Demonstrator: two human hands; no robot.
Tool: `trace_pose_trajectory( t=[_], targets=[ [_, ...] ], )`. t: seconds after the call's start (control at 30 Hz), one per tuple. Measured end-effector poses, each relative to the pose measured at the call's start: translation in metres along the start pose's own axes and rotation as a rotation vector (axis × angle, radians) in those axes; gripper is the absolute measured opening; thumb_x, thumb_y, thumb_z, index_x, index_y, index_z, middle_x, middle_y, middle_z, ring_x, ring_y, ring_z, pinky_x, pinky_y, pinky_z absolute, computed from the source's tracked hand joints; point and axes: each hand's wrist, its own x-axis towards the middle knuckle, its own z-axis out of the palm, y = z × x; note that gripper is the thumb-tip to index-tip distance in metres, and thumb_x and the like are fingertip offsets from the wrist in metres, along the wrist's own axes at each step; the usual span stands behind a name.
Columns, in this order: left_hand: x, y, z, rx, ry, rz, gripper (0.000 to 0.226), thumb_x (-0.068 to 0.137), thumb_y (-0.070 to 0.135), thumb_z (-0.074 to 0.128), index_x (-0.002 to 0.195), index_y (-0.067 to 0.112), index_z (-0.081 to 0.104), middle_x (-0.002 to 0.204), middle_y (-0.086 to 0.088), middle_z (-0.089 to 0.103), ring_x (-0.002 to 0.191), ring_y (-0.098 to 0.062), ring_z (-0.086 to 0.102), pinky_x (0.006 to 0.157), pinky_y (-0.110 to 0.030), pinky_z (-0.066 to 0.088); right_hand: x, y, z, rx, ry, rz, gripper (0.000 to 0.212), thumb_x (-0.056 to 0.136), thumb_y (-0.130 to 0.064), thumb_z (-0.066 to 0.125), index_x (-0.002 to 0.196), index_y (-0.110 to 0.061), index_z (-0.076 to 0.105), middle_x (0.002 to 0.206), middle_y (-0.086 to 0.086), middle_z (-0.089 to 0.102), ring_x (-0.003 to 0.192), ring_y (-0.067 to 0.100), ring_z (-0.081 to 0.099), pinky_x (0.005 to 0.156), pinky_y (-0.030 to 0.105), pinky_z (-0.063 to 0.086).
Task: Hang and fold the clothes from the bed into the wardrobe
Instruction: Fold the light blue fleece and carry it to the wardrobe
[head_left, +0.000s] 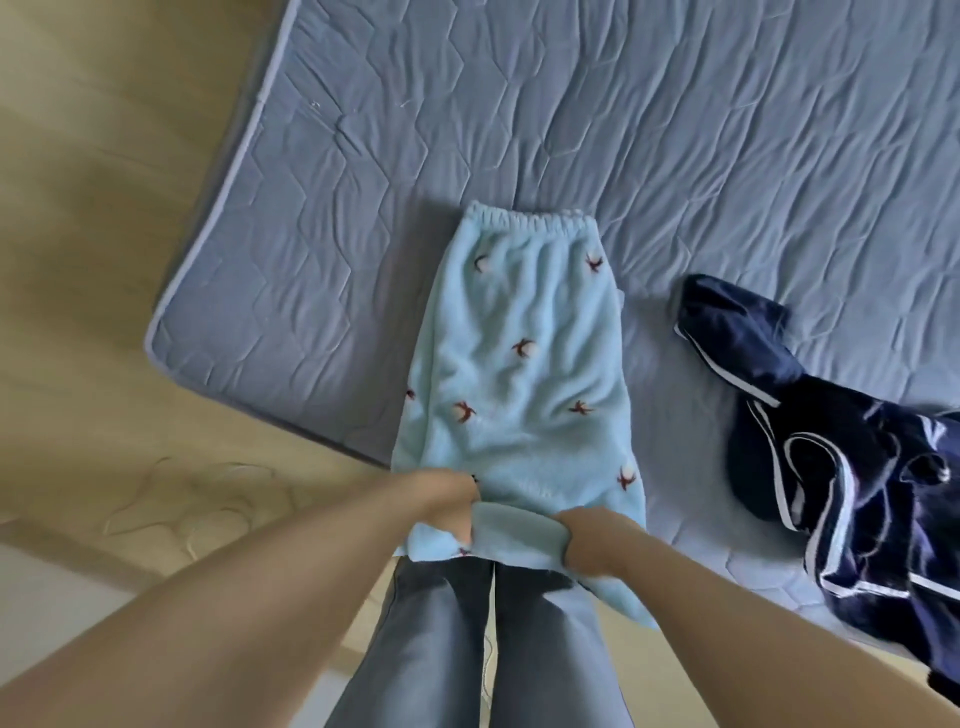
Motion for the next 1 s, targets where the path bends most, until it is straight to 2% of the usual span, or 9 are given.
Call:
trace_pose_trajectory(
  t=[0.2,0.3,0.4,0.5,0.6,0.67,0.77,0.87,1.0],
  targets=[
    [-0.028,0.007,-0.026,0.031,0.003,-0.002,0.035,0.084,0.028,0.063,0.112,0.008,0.06,0.087,-0.002,0.055,0.081,-0.021,0.052,0.075,-0.031,0.044,-0.017,-0.003,-0.018,0.039,0.065,0.007,0.036,0.081,-0.006,0.046,0.109,-0.028,0.051,0.112,0.0,0.056,0.106,0.023,0.054,0.078,0.034,0.042],
    [-0.042,0.011,-0.061,0.089,0.049,-0.002,0.033,0.085,0.028,0.06,0.111,0.007,0.057,0.1,-0.01,0.059,0.083,-0.022,0.05,0.083,-0.035,0.045,-0.027,-0.007,-0.054,-0.022,0.148,0.073,0.042,0.085,-0.009,0.042,0.123,-0.027,0.046,0.109,-0.003,0.052,0.099,0.02,0.048,0.075,0.032,0.034],
    [-0.059,0.018,-0.106,0.23,0.152,0.003,0.036,0.086,0.031,0.06,0.112,0.005,0.057,0.1,-0.007,0.057,0.087,-0.026,0.054,0.078,-0.034,0.044,-0.041,-0.013,-0.097,-0.018,0.298,0.129,0.037,0.083,-0.008,0.042,0.114,-0.026,0.05,0.098,-0.003,0.054,0.091,0.021,0.05,0.068,0.031,0.036],
    [-0.074,0.023,-0.152,0.346,0.29,0.0,0.02,0.087,0.027,0.058,0.099,0.011,0.058,0.102,-0.01,0.061,0.087,-0.027,0.058,0.073,-0.031,0.044,-0.056,-0.019,-0.138,-0.008,0.443,0.163,0.022,0.081,-0.007,0.043,0.096,-0.023,0.048,0.099,0.0,0.055,0.089,0.023,0.052,0.074,0.032,0.035],
    [-0.079,0.026,-0.188,0.396,0.54,-0.029,0.011,0.088,0.022,0.053,0.095,0.015,0.058,0.104,-0.011,0.061,0.076,-0.023,0.054,0.059,-0.027,0.035,-0.061,-0.02,-0.172,0.047,0.649,0.185,0.021,0.086,-0.007,0.041,0.099,-0.021,0.048,0.109,0.004,0.059,0.101,0.027,0.052,0.087,0.035,0.033],
    [-0.074,0.023,-0.205,0.329,0.756,-0.056,0.023,0.086,0.018,0.054,0.108,0.023,0.058,0.118,-0.007,0.058,0.101,-0.027,0.054,0.07,-0.03,0.037,-0.057,-0.018,-0.189,0.041,0.868,0.184,0.031,0.088,-0.006,0.041,0.115,-0.02,0.047,0.119,0.007,0.057,0.113,0.03,0.047,0.095,0.04,0.031],
    [-0.056,0.016,-0.209,0.231,1.034,-0.106,0.064,0.087,0.004,0.046,0.14,0.035,0.029,0.153,-0.002,0.024,0.143,-0.029,0.008,0.11,-0.048,0.016,-0.041,-0.013,-0.202,-0.092,1.075,0.211,0.057,0.09,-0.009,0.044,0.14,-0.026,0.024,0.146,0.007,0.033,0.134,0.032,0.028,0.108,0.047,0.02],
    [-0.032,0.012,-0.187,0.279,1.022,-0.098,0.073,0.093,0.013,0.043,0.147,0.034,0.0,0.158,0.001,-0.005,0.142,-0.03,-0.015,0.112,-0.054,-0.003,-0.023,-0.011,-0.195,-0.088,0.994,0.208,0.063,0.097,-0.028,0.04,0.147,-0.035,0.003,0.158,-0.001,-0.002,0.144,0.031,0.0,0.112,0.055,0.006],
    [0.009,-0.001,-0.161,0.255,0.909,-0.059,0.063,0.096,0.052,0.028,0.146,0.038,-0.006,0.155,0.003,-0.019,0.141,-0.029,-0.022,0.111,-0.055,-0.007,0.014,-0.002,-0.177,0.011,0.855,0.23,0.061,0.097,-0.046,0.032,0.146,-0.04,-0.003,0.157,-0.005,-0.012,0.144,0.03,-0.008,0.109,0.062,0.006]
  ],
)
